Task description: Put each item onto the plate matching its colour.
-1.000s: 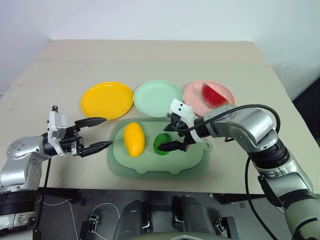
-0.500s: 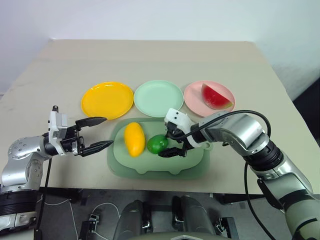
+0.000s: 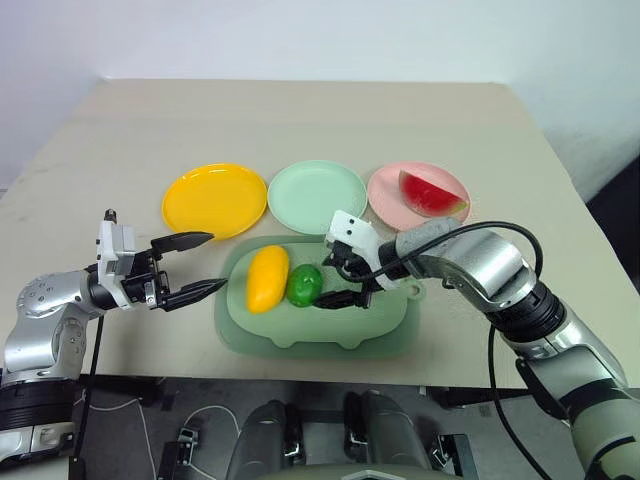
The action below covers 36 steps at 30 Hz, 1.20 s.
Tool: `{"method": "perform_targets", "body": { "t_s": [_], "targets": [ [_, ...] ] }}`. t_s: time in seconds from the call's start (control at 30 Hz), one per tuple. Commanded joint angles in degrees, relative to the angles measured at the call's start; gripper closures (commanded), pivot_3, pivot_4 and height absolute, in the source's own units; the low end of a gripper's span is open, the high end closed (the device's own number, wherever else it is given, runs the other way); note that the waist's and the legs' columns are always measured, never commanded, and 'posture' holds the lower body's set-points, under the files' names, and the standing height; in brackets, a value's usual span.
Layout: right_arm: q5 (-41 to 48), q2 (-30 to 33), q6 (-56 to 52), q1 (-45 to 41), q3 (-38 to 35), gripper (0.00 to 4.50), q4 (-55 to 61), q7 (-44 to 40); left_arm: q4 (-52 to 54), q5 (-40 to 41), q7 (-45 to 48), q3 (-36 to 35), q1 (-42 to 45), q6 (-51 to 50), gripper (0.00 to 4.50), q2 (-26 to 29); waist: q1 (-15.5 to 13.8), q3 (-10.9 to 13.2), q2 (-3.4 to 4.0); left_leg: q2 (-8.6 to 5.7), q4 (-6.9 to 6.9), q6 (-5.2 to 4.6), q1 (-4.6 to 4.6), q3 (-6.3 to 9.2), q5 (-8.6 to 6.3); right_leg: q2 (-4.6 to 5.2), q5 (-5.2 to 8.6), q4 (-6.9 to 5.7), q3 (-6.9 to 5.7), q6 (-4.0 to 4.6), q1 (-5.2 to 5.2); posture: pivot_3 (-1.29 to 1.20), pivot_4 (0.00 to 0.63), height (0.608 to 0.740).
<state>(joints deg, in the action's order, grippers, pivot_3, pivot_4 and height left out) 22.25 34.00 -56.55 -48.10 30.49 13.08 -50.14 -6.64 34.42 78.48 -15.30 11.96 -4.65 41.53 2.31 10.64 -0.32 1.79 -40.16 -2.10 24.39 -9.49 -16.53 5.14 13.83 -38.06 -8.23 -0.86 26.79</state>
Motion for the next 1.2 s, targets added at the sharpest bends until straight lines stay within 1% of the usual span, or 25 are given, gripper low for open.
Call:
{"method": "perform_targets", "body": {
  "t_s": [0.03, 0.27, 0.47, 0.73, 1.0, 1.2],
  "targets": [
    [-4.68, 1.37, 10.44, -0.84, 2.16, 0.02, 1.28, -4.62, 0.65, 0.36, -0.20, -0.84, 0.53, 0.63, 0.00, 0.07, 0.02, 0.00, 0.00, 0.00, 0.00, -0.01, 0.00, 0.00, 0.00, 0.00, 0.00, 0.00, 0.00, 0.00, 0.00, 0.00, 0.150, 0.696],
    [-12.65, 3.14, 23.72, -2.10, 5.34, 0.02, -2.87, -12.82, 0.32, 0.24, -0.03, -0.76, 0.97, 0.67, 0.00, 0.23, 0.03, 0.00, -0.01, 0.00, -0.01, -0.05, 0.00, -0.02, 0.04, -0.01, 0.00, -0.01, -0.02, -0.01, -0.01, 0.00, 0.150, 0.696],
    [-19.74, 1.19, 35.72, -5.08, 6.58, 0.02, -10.26, -16.91, 0.76, 0.30, -0.16, -0.88, 0.57, 0.68, 0.00, 0.17, 0.13, 0.00, 0.00, 0.00, -0.02, -0.04, -0.01, -0.02, 0.06, -0.01, 0.00, -0.03, -0.03, -0.01, -0.01, 0.00, 0.150, 0.696],
    [-24.77, -1.96, 50.99, -7.67, 6.38, 0.02, -17.67, -23.20, 0.97, 0.31, -0.25, -1.05, 0.29, 0.73, 0.00, 0.36, 0.09, 0.00, 0.00, 0.00, -0.04, -0.05, -0.01, -0.03, 0.07, -0.01, 0.00, -0.04, -0.04, -0.01, -0.02, 0.00, 0.150, 0.696],
    [-27.05, -5.98, 59.80, -9.58, 5.74, 0.02, -23.36, -25.94, 1.71, 0.41, -0.35, -1.54, -0.95, 0.97, 0.00, 0.46, 0.14, 0.00, 0.00, 0.01, -0.06, -0.03, -0.02, -0.03, 0.08, -0.01, 0.00, -0.07, -0.04, 0.00, -0.03, 0.00, 0.150, 0.696],
    [-28.70, -7.79, 62.85, -9.75, 6.02, 0.02, -25.85, -27.13, 2.27, 0.58, -0.76, -1.73, -1.80, 1.00, 0.00, 0.40, 0.13, 0.00, 0.00, 0.01, -0.09, -0.03, -0.04, -0.02, 0.09, -0.02, 0.00, -0.10, -0.04, 0.00, -0.05, 0.00, 0.150, 0.696]
  ]
}}
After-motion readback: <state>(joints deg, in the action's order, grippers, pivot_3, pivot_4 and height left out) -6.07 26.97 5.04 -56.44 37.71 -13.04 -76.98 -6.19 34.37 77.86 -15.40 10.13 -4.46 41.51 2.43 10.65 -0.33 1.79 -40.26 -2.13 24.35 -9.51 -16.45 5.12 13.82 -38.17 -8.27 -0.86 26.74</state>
